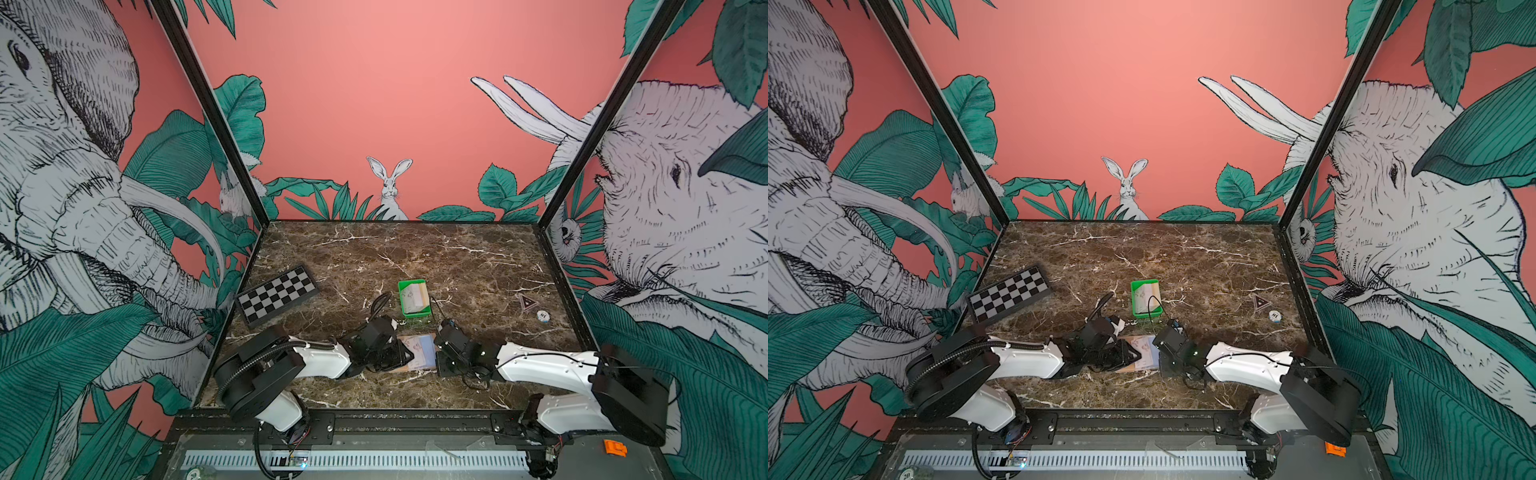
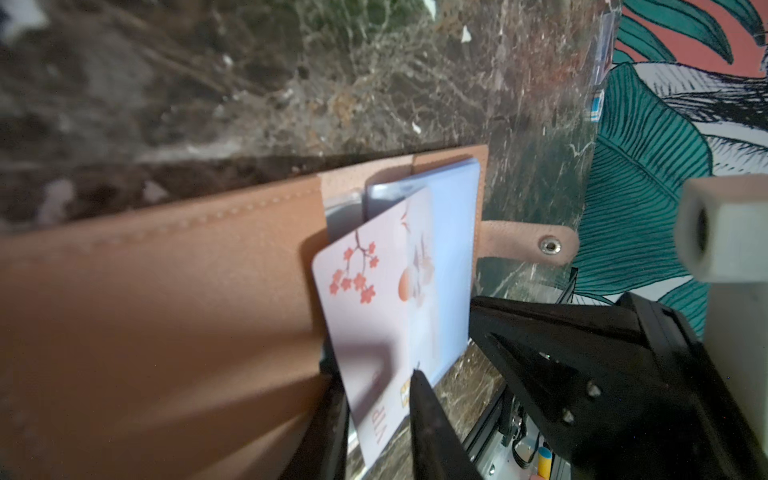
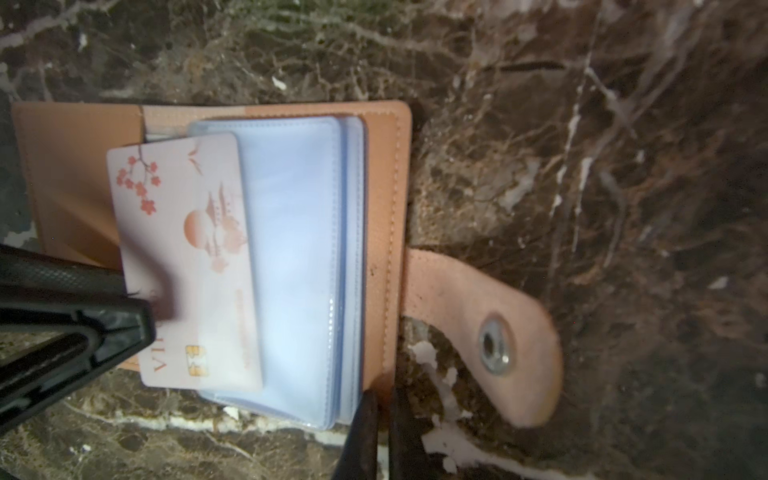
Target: Put the credit cards into the card holder
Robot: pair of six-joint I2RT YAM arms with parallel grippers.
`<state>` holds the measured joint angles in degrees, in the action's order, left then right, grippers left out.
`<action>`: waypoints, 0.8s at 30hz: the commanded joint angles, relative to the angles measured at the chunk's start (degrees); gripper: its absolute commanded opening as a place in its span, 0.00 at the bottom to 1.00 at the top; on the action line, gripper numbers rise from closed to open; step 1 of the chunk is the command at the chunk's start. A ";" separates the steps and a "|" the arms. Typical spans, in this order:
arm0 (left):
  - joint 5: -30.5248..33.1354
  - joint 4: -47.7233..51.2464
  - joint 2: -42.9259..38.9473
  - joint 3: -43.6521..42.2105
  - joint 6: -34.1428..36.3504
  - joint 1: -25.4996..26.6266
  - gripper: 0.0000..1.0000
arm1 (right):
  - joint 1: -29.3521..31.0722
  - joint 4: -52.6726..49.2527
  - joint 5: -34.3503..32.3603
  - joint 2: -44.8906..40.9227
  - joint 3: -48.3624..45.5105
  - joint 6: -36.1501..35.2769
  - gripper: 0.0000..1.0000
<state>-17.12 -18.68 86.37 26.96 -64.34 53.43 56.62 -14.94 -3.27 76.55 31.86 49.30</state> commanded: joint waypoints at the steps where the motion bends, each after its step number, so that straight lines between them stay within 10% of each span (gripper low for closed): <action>1: 3.70 11.95 -1.18 0.13 2.18 -0.51 0.28 | 0.41 -3.18 -1.52 1.66 -0.02 -0.40 0.08; 24: 2.41 13.38 2.79 6.16 8.58 -1.31 0.29 | 0.91 -3.19 -1.66 2.43 0.31 -0.60 0.08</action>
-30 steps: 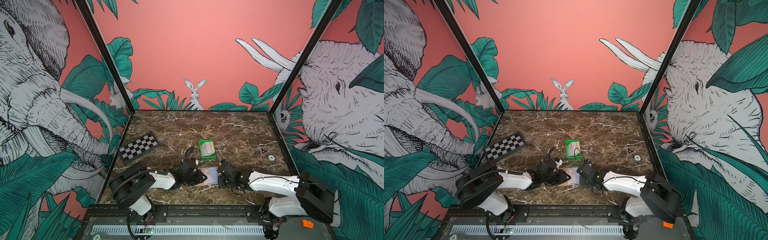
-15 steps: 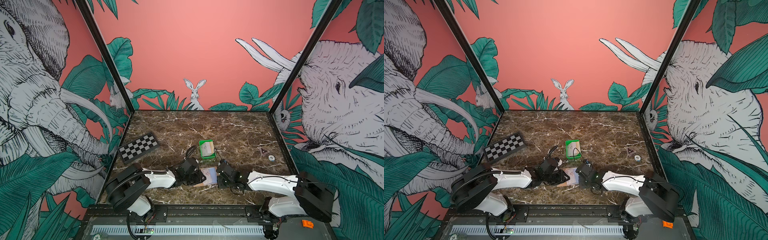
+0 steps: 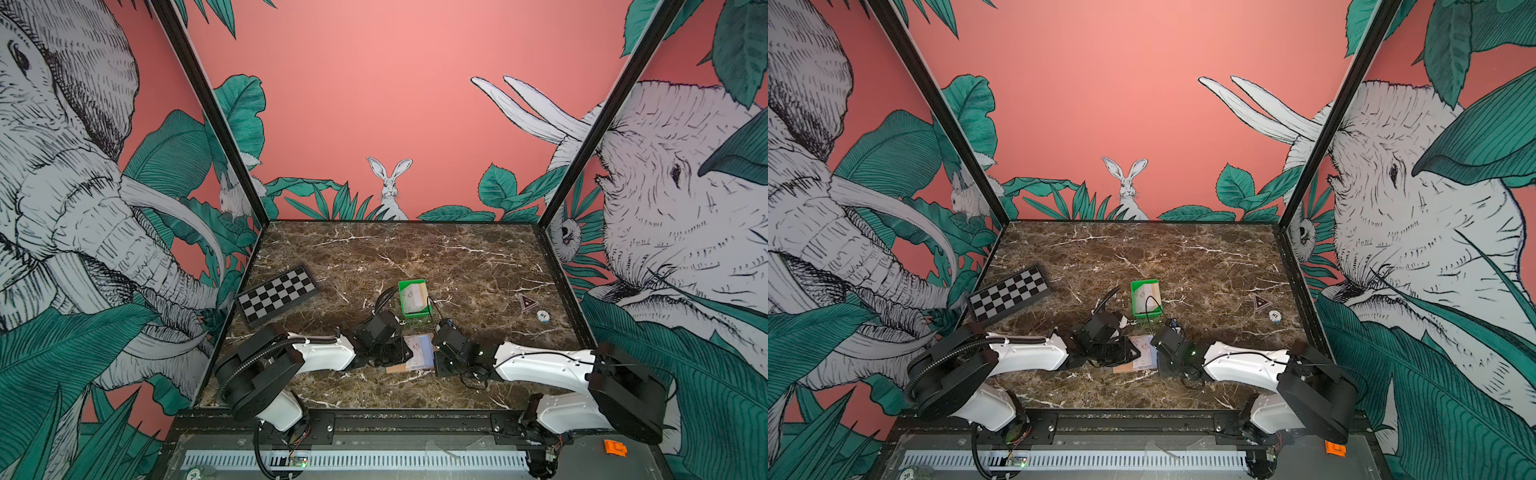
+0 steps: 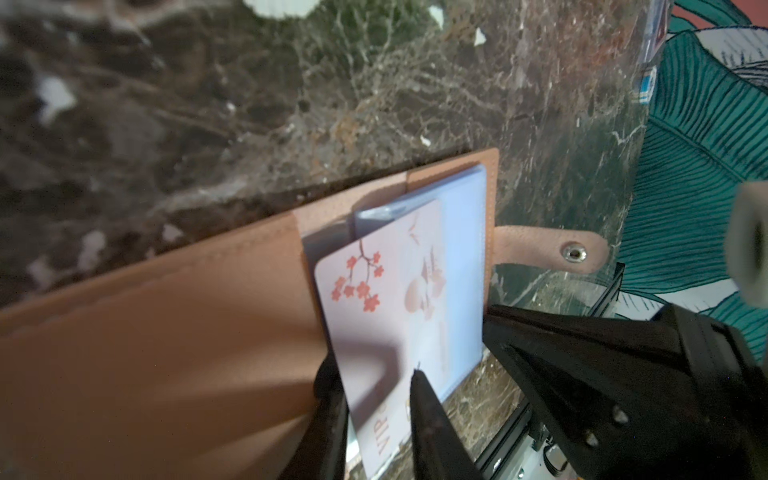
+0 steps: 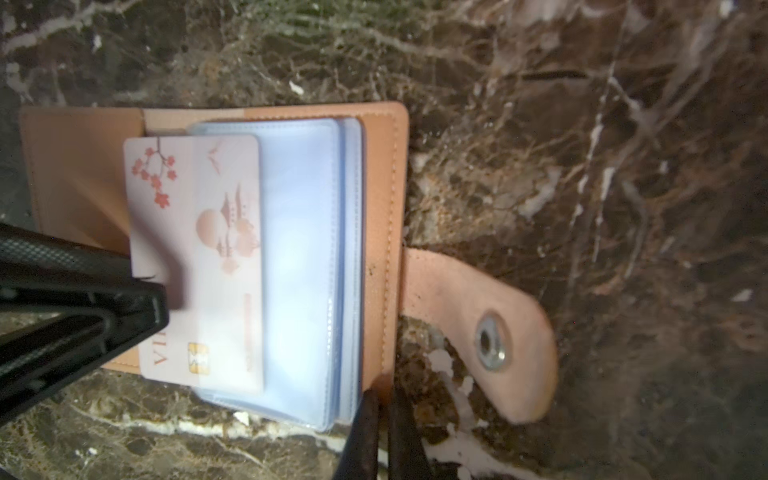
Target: Put the credit cards into the card holder
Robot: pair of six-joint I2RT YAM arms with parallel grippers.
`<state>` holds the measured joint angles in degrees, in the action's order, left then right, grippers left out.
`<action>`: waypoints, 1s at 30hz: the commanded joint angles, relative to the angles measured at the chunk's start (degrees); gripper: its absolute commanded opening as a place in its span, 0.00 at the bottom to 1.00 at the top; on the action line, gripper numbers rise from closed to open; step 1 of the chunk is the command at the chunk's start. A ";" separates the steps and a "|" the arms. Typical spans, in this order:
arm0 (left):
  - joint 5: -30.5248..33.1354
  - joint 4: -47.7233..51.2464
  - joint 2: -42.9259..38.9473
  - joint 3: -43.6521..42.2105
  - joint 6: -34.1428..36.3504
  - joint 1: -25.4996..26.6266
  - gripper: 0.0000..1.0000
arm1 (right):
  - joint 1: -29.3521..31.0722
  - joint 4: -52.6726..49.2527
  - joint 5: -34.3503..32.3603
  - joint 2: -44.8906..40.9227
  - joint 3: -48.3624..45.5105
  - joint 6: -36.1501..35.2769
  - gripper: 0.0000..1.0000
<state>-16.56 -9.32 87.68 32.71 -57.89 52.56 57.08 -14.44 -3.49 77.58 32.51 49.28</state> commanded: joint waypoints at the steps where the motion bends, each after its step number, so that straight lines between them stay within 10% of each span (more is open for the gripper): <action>1: 1.45 3.81 1.73 0.64 2.42 -0.44 0.29 | 0.50 -3.63 -1.52 1.51 -0.30 -0.54 0.08; 30: -4.08 -4.55 5.57 2.40 1.20 0.97 0.30 | 0.91 -3.32 -1.37 2.19 0.10 -0.73 0.07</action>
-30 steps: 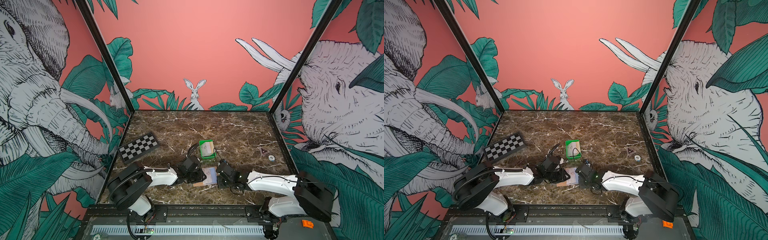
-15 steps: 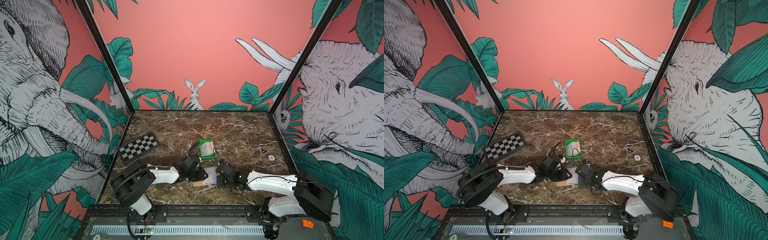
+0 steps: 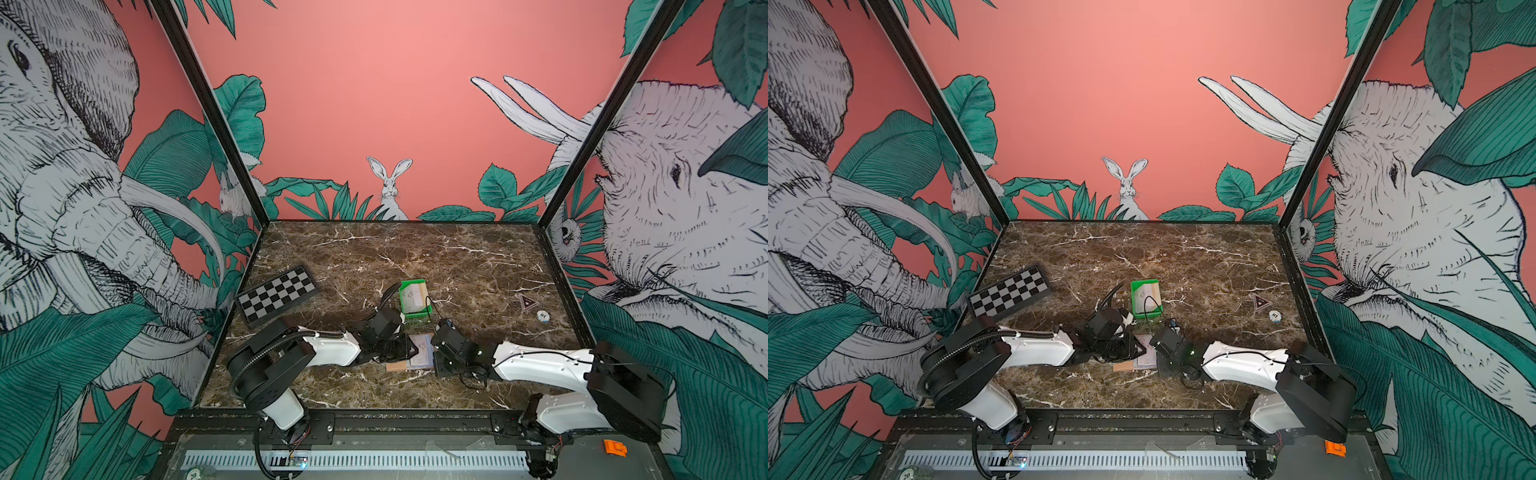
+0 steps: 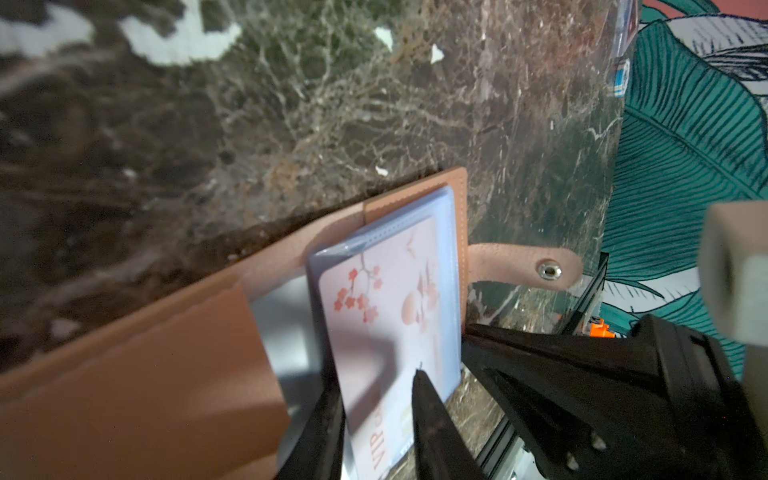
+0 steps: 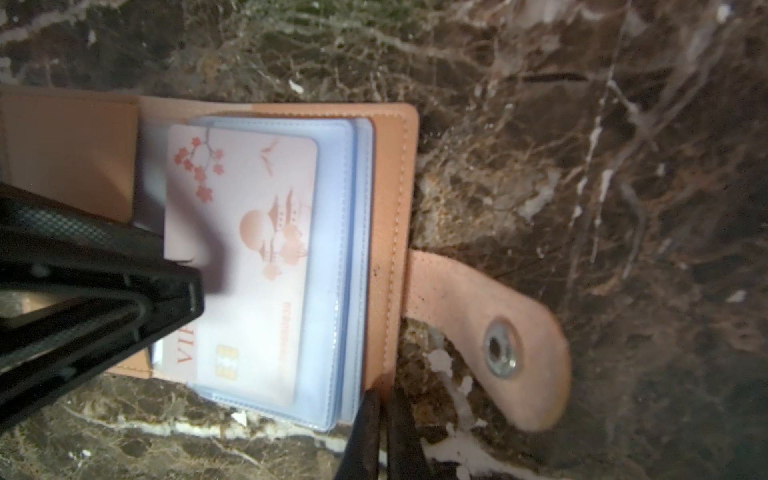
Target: Put the credit cards into the card holder
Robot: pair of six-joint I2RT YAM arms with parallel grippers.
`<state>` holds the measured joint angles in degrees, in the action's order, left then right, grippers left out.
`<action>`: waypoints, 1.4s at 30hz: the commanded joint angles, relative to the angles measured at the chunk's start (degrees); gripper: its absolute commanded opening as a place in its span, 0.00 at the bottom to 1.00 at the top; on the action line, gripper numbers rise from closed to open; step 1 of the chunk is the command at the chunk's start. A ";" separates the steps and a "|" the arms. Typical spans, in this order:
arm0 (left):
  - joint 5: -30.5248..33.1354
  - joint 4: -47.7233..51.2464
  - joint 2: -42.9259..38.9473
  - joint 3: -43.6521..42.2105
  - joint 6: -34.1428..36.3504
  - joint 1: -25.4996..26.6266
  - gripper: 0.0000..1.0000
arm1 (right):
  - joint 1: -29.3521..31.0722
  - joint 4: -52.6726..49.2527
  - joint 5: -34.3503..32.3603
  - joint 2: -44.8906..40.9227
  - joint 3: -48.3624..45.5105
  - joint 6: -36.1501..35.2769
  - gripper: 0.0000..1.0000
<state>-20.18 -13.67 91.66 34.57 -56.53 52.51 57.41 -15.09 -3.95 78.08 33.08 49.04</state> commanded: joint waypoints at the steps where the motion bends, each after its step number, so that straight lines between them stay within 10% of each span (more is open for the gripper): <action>1: -0.55 -0.30 1.59 0.51 0.01 1.09 0.29 | 0.59 -2.62 -0.90 1.77 -0.48 -0.41 0.07; 42: 4.71 10.82 -4.71 3.36 6.78 2.24 0.32 | 1.21 -3.03 -1.77 0.05 -0.32 -0.08 0.05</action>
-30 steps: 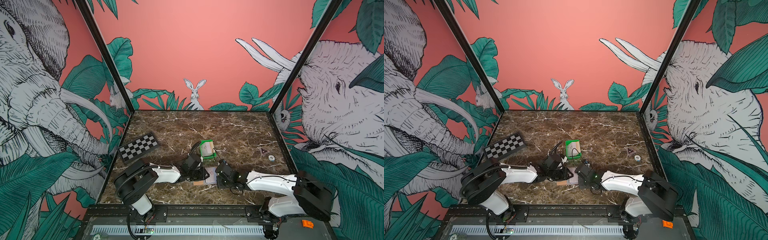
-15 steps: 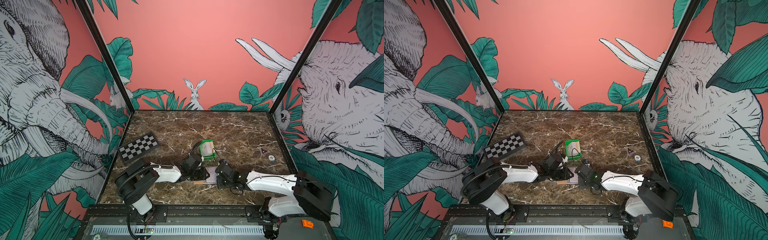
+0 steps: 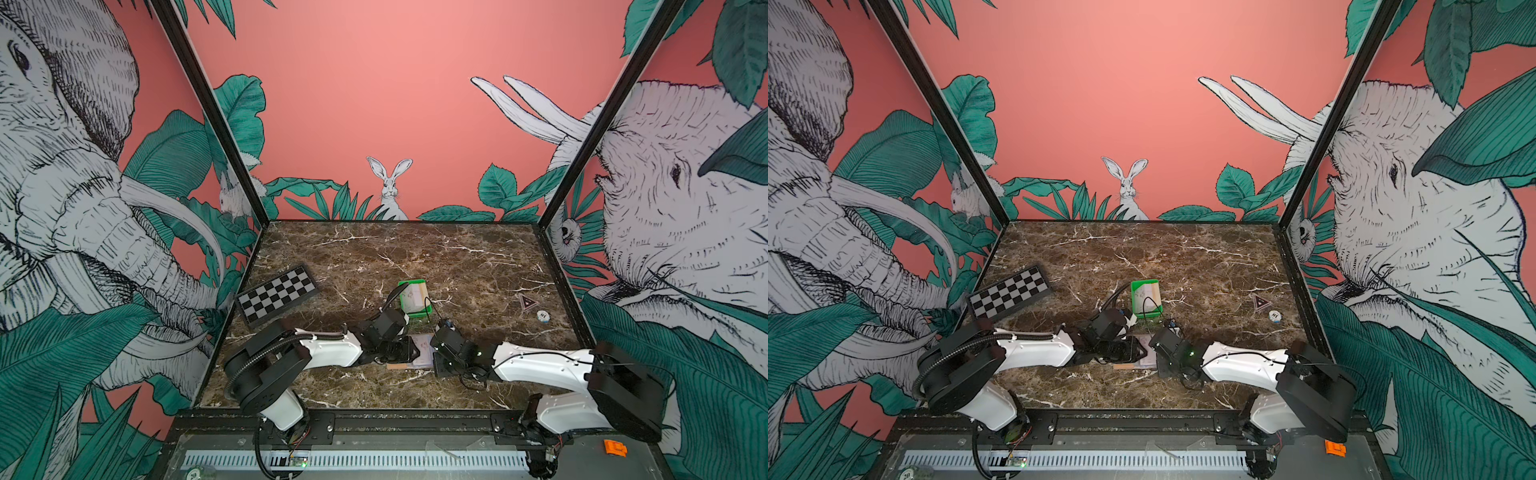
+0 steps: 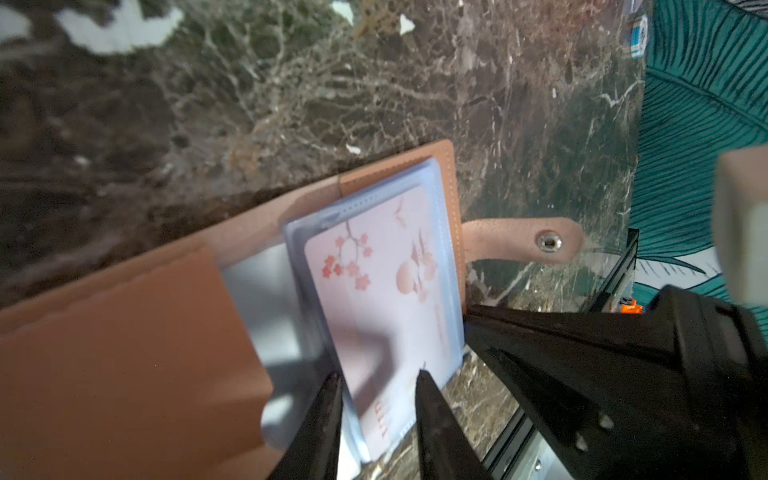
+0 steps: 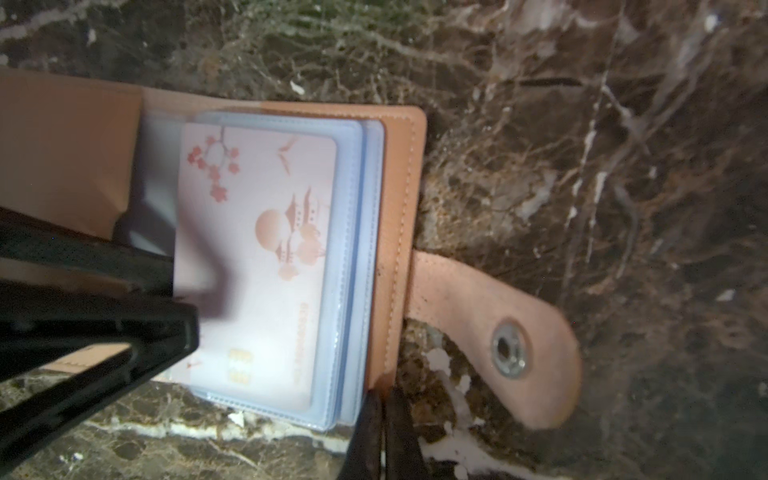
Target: Put the credit cards into the card holder
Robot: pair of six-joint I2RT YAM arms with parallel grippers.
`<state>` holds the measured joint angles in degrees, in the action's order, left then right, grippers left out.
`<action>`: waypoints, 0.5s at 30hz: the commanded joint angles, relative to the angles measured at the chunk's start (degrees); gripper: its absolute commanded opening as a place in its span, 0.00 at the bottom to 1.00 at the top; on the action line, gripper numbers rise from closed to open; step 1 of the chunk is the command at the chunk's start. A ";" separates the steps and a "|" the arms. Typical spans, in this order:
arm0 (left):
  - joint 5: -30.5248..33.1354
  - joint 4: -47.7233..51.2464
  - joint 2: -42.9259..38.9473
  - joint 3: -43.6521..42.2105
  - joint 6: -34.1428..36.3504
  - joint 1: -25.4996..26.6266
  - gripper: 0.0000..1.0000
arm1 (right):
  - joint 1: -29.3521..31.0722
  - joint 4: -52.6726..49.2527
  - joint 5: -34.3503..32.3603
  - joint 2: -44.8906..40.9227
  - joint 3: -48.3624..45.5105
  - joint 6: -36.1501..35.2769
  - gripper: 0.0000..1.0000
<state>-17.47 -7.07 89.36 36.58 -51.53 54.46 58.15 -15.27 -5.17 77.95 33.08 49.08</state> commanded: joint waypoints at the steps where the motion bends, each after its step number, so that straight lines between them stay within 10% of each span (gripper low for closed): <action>1: 2.05 4.42 -2.59 1.39 1.84 0.30 0.32 | 0.45 -3.00 -0.58 0.01 -0.30 -0.10 0.05; 15: 1.80 2.64 -1.00 2.00 1.96 0.31 0.19 | 0.21 -7.40 -4.94 -7.31 0.91 1.29 0.06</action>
<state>-16.56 -5.39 88.27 36.82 -50.30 54.59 58.15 -19.55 -7.27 72.36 33.01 49.74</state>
